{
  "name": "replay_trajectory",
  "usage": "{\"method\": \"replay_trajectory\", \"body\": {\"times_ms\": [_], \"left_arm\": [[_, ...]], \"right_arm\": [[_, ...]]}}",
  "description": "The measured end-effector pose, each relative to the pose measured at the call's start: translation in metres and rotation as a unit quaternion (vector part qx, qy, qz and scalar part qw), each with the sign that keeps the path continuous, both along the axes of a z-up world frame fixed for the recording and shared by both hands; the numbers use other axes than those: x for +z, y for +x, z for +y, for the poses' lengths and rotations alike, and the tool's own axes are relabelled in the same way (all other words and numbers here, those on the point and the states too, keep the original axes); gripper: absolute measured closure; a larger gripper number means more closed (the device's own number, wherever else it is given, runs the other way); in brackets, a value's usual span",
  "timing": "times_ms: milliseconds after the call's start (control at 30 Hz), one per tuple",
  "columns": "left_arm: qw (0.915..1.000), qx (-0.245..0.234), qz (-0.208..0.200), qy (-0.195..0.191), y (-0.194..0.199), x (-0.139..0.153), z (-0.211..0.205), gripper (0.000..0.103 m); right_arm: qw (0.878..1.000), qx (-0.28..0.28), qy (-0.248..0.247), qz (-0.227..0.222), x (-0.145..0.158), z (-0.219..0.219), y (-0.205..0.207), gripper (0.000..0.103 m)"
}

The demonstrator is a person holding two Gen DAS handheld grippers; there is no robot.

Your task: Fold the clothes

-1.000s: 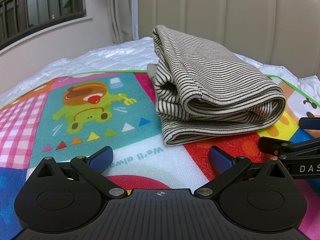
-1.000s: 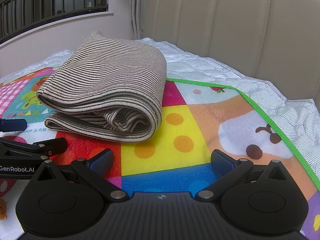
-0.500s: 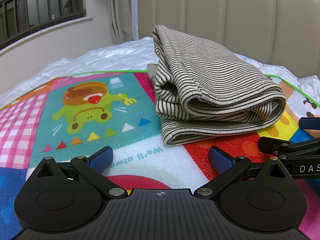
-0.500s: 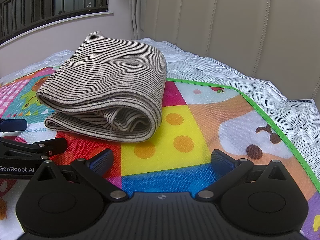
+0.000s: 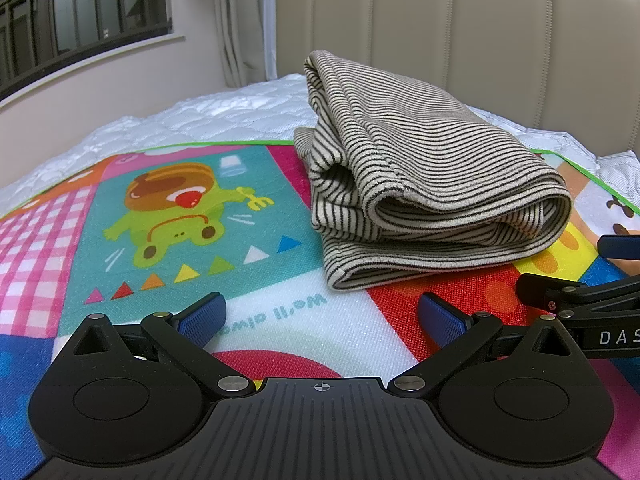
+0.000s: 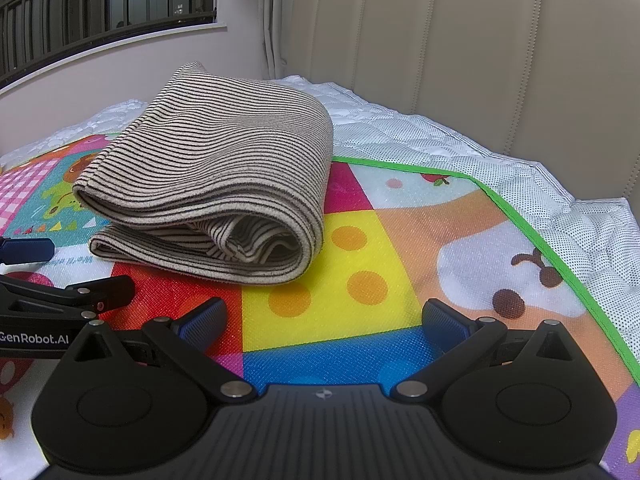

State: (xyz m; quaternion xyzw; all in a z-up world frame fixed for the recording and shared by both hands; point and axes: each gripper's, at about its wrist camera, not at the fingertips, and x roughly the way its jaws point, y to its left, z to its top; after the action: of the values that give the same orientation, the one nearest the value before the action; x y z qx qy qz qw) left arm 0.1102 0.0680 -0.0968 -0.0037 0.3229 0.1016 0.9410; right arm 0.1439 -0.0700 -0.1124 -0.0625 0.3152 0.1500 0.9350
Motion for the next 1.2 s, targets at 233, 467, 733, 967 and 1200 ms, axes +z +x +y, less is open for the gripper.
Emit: {"method": "replay_trajectory", "body": {"times_ms": [233, 467, 733, 967, 1200], "left_arm": [[1.0000, 0.000, 0.000, 0.000, 0.0000, 0.0000, 0.0000, 0.000], [1.0000, 0.000, 0.000, 0.000, 0.0000, 0.0000, 0.0000, 0.000], [1.0000, 0.000, 0.000, 0.000, 0.0001, 0.0000, 0.0001, 0.000], [1.0000, -0.001, 0.000, 0.000, 0.0001, 0.0000, 0.0005, 0.000], [1.0000, -0.001, 0.000, -0.001, 0.0001, 0.0000, 0.0007, 0.000]], "right_arm": [[1.000, 0.000, 0.000, 0.000, 0.0002, 0.0007, 0.0002, 0.000], [1.000, 0.000, 0.000, 0.000, 0.0003, 0.0012, 0.0002, 0.000], [1.000, -0.001, 0.000, 0.000, 0.0001, 0.0018, -0.0002, 0.000], [1.000, -0.002, 0.000, 0.000, 0.0001, 0.0022, -0.0016, 0.000], [1.000, -0.002, 0.000, 0.000, 0.0001, 0.0024, -0.0024, 0.000]]}}
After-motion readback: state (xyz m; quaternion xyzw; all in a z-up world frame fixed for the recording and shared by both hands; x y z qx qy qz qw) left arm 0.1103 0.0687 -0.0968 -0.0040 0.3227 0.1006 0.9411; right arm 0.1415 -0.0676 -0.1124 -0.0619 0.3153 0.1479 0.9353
